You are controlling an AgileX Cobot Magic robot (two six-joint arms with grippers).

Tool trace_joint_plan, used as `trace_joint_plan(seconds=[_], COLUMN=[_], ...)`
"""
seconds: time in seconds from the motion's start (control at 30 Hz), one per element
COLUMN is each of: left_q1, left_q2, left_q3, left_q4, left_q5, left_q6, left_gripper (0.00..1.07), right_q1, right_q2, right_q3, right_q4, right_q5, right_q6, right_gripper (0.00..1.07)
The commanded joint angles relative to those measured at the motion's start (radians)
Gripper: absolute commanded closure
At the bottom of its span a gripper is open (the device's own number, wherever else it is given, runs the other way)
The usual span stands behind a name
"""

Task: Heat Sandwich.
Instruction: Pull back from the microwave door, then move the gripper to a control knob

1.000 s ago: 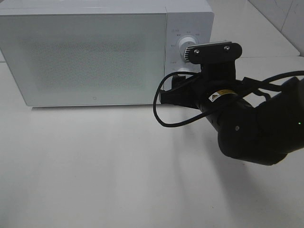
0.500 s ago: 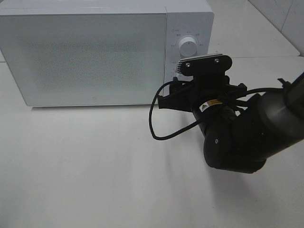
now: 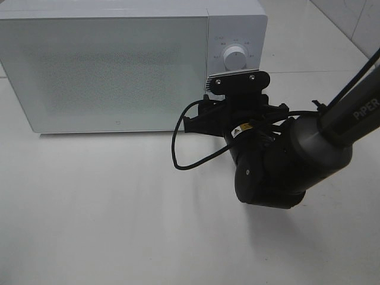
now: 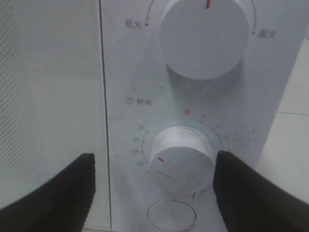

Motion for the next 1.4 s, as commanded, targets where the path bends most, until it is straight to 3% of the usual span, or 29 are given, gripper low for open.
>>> trace_joint_plan(seconds=[0.03, 0.33, 1.07, 1.2, 1.33, 1.37, 1.4], left_q1=[-0.006, -0.006, -0.006, -0.006, -0.006, -0.006, -0.006], left_q2=[-0.024, -0.024, -0.024, -0.024, -0.024, -0.024, -0.024], left_q3=[0.002, 0.002, 0.002, 0.002, 0.002, 0.002, 0.002], left_q4=[-0.002, -0.002, -0.002, -0.002, -0.002, -0.002, -0.002], left_q5=[-0.017, -0.017, -0.017, -0.017, -0.017, -0.017, -0.017], left_q6=[-0.007, -0.007, -0.007, -0.007, -0.007, -0.007, -0.007], left_gripper=[0.39, 0.39, 0.39, 0.39, 0.39, 0.39, 0.39], right_q1=[-0.013, -0.072, -0.072, -0.072, -0.072, -0.072, -0.072], right_q2=[0.000, 0.000, 0.049, 0.049, 0.049, 0.049, 0.049], right_q3=[-0.014, -0.018, -0.054, -0.054, -0.054, -0.054, -0.054], right_q4=[-0.016, -0.069, -0.086, -0.087, -0.089, -0.089, -0.089], right_q5=[-0.061, -0.048, -0.053, -0.071, -0.071, -0.071, -0.074], right_q6=[-0.002, 0.002, 0.032, 0.032, 0.032, 0.032, 0.033], right_gripper=[0.42, 0.42, 0.43, 0.51, 0.79, 0.79, 0.98])
